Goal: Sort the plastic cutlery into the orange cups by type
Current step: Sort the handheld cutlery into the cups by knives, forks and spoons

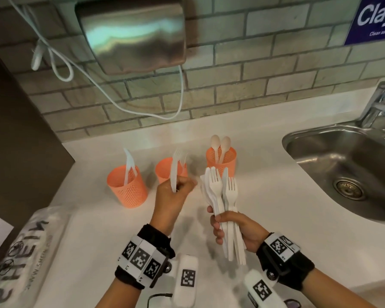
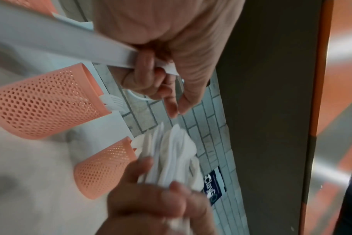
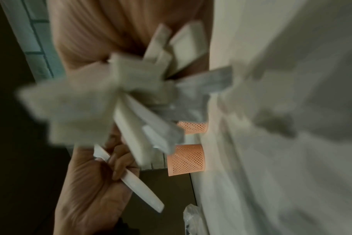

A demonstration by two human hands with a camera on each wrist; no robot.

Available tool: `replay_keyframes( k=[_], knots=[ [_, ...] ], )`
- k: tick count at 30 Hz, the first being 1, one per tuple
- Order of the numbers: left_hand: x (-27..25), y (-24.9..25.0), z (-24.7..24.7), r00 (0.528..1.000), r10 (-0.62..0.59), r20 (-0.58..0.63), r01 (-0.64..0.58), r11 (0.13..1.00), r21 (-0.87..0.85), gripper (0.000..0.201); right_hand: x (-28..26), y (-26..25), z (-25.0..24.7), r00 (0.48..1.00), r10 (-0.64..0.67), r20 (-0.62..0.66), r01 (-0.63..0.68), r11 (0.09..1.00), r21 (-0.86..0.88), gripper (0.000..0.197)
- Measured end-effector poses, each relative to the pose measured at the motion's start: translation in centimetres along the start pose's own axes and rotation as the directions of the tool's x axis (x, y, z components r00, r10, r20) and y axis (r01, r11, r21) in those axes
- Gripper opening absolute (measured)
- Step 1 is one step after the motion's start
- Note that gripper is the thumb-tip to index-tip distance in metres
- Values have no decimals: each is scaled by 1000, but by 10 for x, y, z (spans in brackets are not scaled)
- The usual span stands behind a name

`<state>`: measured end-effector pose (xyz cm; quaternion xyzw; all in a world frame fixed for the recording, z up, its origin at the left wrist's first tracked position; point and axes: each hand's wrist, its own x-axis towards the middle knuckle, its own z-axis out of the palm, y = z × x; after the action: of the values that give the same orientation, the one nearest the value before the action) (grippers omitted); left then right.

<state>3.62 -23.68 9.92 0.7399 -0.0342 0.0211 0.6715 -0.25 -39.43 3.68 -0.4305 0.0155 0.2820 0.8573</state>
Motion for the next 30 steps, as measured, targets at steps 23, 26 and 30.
replay_keyframes(
  k=[23,26,30],
  knots=[
    [17,-12,-5,998,9,62,-12,999,40,13,12,2,10,998,48,33,-45,994,-103,35],
    [13,-17,-4,997,12,81,-14,999,32,11,15,2,9,999,39,8,-37,985,-166,37],
    [21,-19,-7,1000,23,0,-23,1000,2,25,16,1,9,999,37,-4,-37,979,-202,39]
  ],
)
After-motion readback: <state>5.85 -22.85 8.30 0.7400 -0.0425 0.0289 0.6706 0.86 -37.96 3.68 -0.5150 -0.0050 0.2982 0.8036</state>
